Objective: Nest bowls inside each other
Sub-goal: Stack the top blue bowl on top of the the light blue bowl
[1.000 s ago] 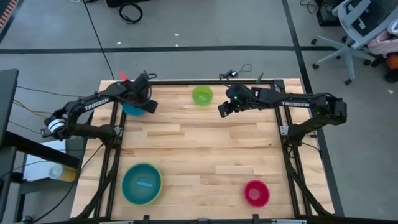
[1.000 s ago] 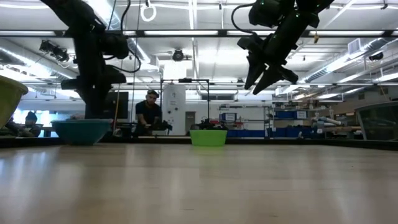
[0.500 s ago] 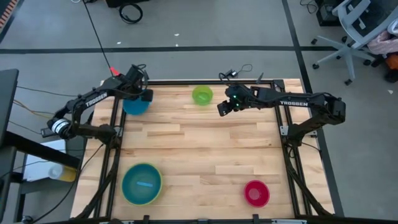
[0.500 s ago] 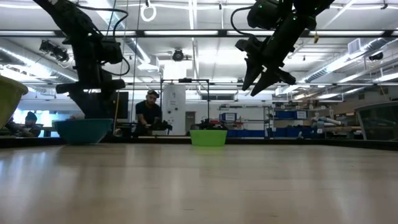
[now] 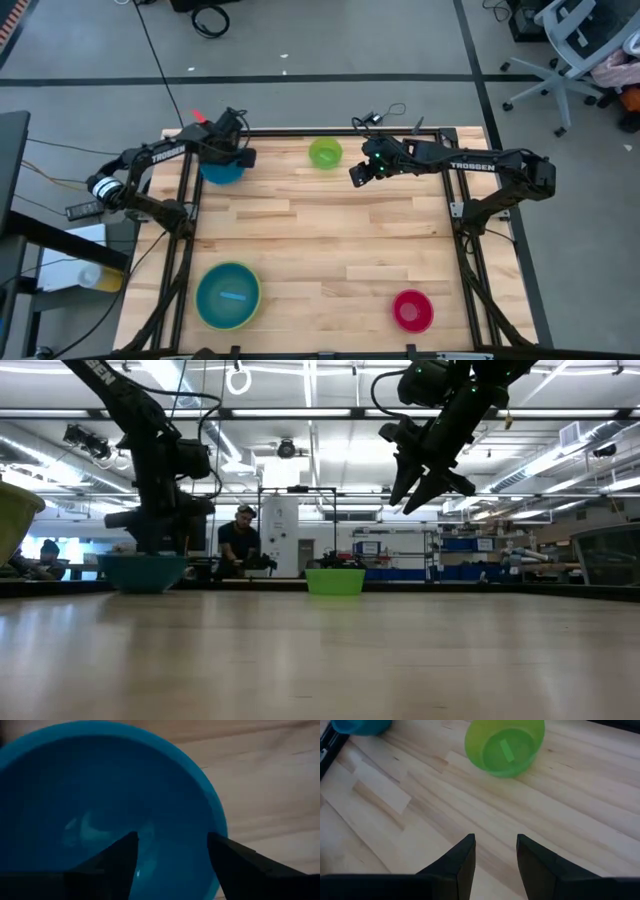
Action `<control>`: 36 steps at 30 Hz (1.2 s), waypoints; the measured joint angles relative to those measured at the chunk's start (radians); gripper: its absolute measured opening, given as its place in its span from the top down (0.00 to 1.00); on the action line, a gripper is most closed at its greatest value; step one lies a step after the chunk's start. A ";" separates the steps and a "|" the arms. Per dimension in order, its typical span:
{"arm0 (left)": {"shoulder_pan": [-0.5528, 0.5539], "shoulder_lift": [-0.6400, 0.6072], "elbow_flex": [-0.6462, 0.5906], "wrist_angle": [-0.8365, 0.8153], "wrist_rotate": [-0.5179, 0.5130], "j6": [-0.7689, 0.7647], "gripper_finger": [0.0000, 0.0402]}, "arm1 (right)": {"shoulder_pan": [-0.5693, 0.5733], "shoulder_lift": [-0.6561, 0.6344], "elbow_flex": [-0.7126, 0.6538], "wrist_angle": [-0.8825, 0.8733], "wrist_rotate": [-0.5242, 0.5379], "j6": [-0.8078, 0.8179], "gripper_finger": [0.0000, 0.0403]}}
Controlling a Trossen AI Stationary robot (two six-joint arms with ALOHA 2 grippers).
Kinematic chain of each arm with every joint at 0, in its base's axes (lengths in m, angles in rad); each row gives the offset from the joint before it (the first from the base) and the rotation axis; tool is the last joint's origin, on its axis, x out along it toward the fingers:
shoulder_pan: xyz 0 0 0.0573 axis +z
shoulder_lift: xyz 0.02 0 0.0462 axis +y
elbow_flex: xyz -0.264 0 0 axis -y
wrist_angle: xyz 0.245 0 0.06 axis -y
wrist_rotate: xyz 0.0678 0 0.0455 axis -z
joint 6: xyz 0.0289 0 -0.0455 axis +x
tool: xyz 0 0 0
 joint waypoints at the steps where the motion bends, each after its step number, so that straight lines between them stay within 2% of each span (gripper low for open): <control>1: -0.013 0.000 0.000 0.025 0.037 0.009 0.41 | 0.000 0.000 0.000 0.000 0.000 -0.002 0.63; 4: -0.059 0.000 0.000 0.068 0.111 0.017 0.42 | -0.002 0.000 0.000 0.000 0.000 -0.010 0.63; 10: -0.155 0.001 0.000 0.135 0.113 0.007 0.42 | -0.016 0.000 0.000 0.000 -0.004 -0.017 0.63; 15: -0.270 -0.009 0.002 0.222 0.154 0.067 0.42 | -0.022 0.000 0.000 -0.001 -0.008 -0.023 0.63; 17: -0.310 -0.008 0.021 0.201 0.141 0.074 0.42 | -0.026 0.000 0.000 -0.003 -0.012 -0.028 0.63; 19: -0.321 -0.008 0.059 0.149 0.066 0.071 0.42 | -0.031 0.000 0.000 -0.003 -0.024 -0.027 0.63; 23: -0.263 -0.008 0.156 0.022 -0.142 0.093 0.42 | -0.039 0.000 0.000 -0.003 -0.033 -0.028 0.63; 25: -0.208 -0.009 0.193 -0.003 -0.173 0.132 0.42 | -0.045 0.000 0.000 -0.003 -0.033 -0.026 0.63; 29: -0.069 0.009 0.182 0.016 -0.160 0.207 0.42 | -0.047 0.000 0.000 -0.001 -0.033 -0.014 0.63; 33: 0.088 0.048 0.122 0.012 -0.040 0.194 0.42 | -0.040 0.000 0.000 -0.005 -0.033 -0.004 0.63; 36: 0.143 0.060 0.092 0.013 0.034 0.182 0.42 | -0.024 0.000 0.000 -0.019 -0.028 0.017 0.63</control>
